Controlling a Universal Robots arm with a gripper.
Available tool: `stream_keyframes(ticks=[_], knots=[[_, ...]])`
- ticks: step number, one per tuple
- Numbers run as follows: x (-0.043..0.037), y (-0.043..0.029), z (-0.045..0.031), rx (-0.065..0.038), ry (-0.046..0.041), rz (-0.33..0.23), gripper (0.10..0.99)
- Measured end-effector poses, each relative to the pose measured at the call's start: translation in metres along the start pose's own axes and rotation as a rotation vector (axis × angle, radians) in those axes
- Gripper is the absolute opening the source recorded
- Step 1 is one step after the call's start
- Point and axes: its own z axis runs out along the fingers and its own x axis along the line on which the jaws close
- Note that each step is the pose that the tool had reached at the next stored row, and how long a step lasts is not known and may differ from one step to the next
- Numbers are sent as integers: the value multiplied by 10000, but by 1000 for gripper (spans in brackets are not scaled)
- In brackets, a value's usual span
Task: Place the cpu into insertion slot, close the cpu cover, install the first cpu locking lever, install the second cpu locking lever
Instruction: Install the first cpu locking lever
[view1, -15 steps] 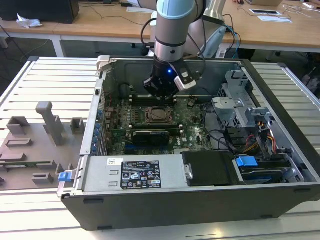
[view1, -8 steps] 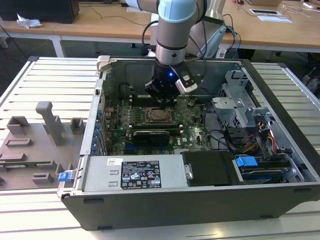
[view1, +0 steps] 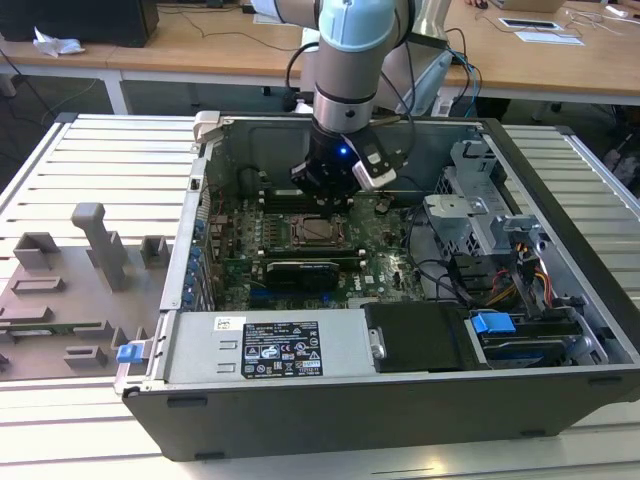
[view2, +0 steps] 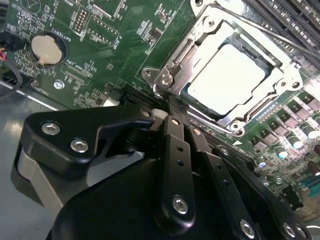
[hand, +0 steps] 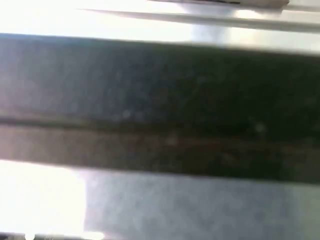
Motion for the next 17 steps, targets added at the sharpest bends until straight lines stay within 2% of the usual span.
stream_keyframes(ticks=[2, 5, 8, 11, 17], knots=[[0, 2, -25, -4, -12, 1, 106], [2, 10, -140, 105, -13, 2, 106], [7, -5, -165, 224, -13, 1, 106], [20, -72, -171, 360, -19, 3, 106], [49, -269, -187, 478, -39, 3, 106]])
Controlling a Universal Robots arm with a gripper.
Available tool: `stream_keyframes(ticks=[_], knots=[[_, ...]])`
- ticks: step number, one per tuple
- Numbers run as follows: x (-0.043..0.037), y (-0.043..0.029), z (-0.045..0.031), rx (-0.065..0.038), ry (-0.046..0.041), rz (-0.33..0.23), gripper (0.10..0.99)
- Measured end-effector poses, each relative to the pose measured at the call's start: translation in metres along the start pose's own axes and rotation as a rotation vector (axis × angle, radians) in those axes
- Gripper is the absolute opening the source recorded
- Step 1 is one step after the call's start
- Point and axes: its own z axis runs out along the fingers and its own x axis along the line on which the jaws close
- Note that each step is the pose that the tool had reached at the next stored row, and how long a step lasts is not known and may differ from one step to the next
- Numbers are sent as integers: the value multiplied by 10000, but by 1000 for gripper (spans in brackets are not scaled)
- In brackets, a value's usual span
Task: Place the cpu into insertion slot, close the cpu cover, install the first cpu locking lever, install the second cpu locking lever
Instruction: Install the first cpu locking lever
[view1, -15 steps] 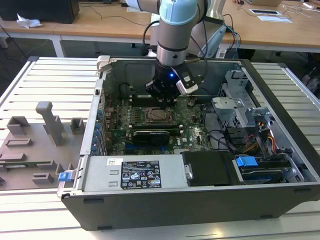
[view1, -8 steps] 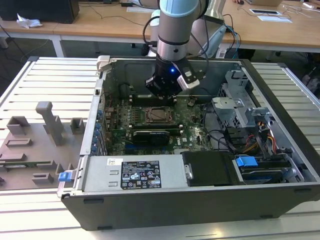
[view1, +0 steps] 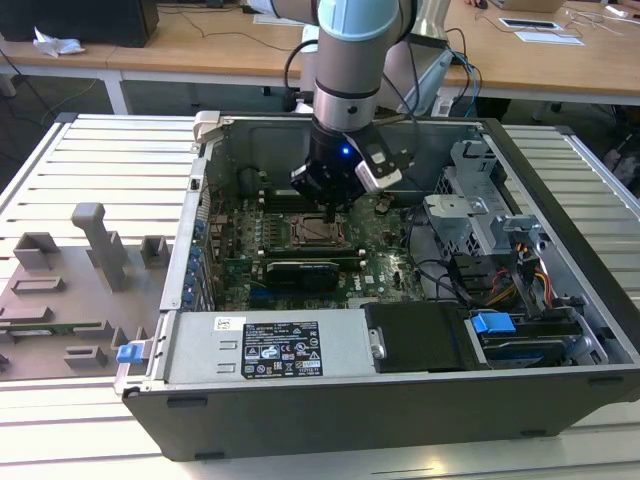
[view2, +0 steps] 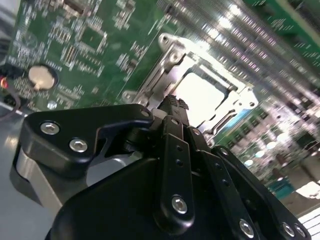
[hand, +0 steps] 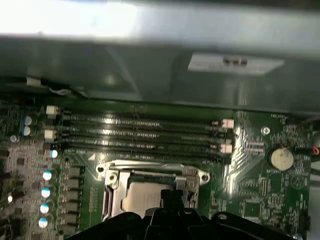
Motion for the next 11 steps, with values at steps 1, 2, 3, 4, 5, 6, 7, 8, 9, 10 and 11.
stream_keyframes(ticks=[1, 2, 3, 4, 5, 6, 7, 8, 9, 10, 11], knots=[[2, -26, -1, 0, 0, 0, 106], [4, -46, -1, 0, -1, 0, 106], [4, -59, -2, 1, 0, -2, 106], [5, -66, -2, 0, -1, -2, 106], [5, -68, -4, 1, -1, -1, 106], [6, -68, -15, 2, 0, 0, 106], [6, -67, -43, 2, -1, 1, 106], [6, -66, -59, 2, 0, 0, 106], [6, -66, -77, 2, -1, 0, 106], [6, -64, -117, 4, 0, -1, 106], [6, -63, -145, 5, 0, 0, 106]])
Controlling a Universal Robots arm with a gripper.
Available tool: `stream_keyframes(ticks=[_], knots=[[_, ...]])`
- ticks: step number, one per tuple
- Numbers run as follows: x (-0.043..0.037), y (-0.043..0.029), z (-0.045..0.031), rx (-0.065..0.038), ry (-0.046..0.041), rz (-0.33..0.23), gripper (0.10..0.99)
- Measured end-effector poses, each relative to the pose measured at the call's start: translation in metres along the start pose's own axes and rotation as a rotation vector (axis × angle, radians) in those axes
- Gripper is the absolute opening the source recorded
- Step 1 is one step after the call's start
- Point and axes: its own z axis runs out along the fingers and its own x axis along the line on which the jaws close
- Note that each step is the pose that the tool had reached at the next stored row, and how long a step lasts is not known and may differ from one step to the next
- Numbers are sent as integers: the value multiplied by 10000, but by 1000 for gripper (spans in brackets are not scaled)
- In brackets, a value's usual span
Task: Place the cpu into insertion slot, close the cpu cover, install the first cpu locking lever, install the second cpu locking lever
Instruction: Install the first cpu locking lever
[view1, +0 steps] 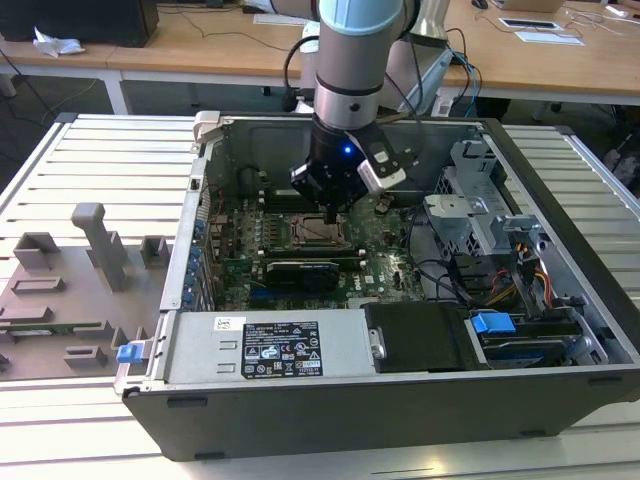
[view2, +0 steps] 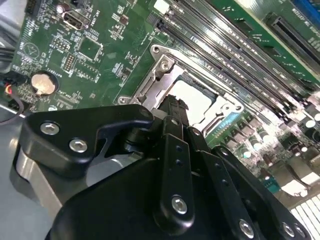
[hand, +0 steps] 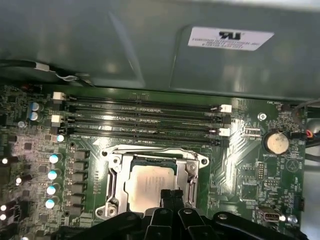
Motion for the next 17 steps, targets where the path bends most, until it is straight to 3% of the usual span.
stream_keyframes(ticks=[2, 6, 8, 17], knots=[[0, 2, -63, 2, 0, 0, 106], [1, 11, -306, 21, 3, -1, 106], [2, 14, -387, 20, 1, 1, 106], [2, 15, -411, 20, 1, 0, 106]])
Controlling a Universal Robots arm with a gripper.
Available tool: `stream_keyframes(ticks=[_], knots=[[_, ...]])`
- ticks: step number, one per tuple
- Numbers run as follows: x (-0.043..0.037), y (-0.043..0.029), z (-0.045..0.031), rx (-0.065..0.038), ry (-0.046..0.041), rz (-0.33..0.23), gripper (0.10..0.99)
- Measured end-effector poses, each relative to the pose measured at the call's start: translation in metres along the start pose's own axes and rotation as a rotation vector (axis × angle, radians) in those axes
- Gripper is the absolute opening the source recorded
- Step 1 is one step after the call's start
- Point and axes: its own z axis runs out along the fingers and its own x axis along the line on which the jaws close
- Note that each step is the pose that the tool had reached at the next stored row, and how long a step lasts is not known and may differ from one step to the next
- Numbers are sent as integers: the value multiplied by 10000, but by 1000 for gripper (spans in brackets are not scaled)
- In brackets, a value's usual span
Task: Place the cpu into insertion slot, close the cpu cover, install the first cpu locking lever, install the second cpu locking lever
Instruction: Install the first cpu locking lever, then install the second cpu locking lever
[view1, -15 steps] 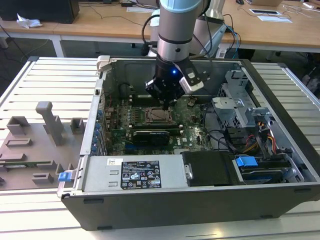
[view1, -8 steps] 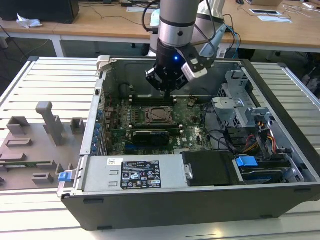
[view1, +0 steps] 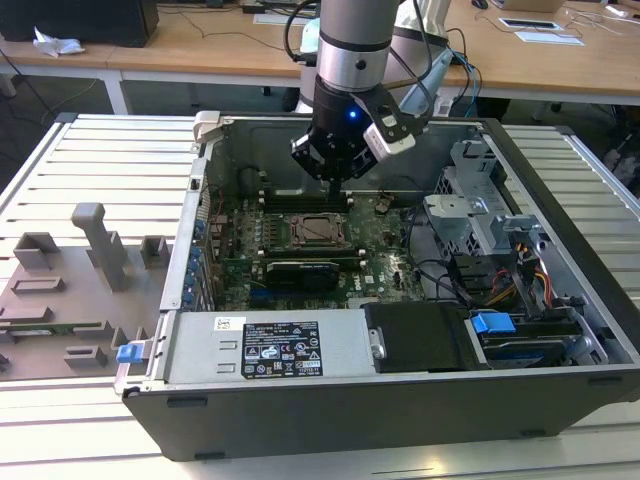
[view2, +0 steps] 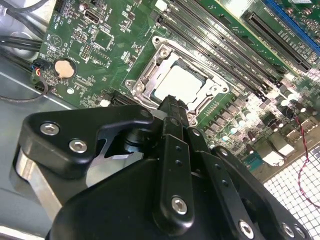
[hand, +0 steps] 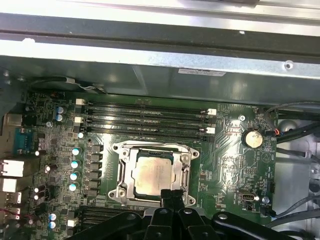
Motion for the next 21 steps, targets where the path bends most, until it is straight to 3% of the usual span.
stream_keyframes(ticks=[7, 21], knots=[[1, -8, -1, 2, 2, -1, 106], [21, -235, -1, 0, 0, -1, 106]])
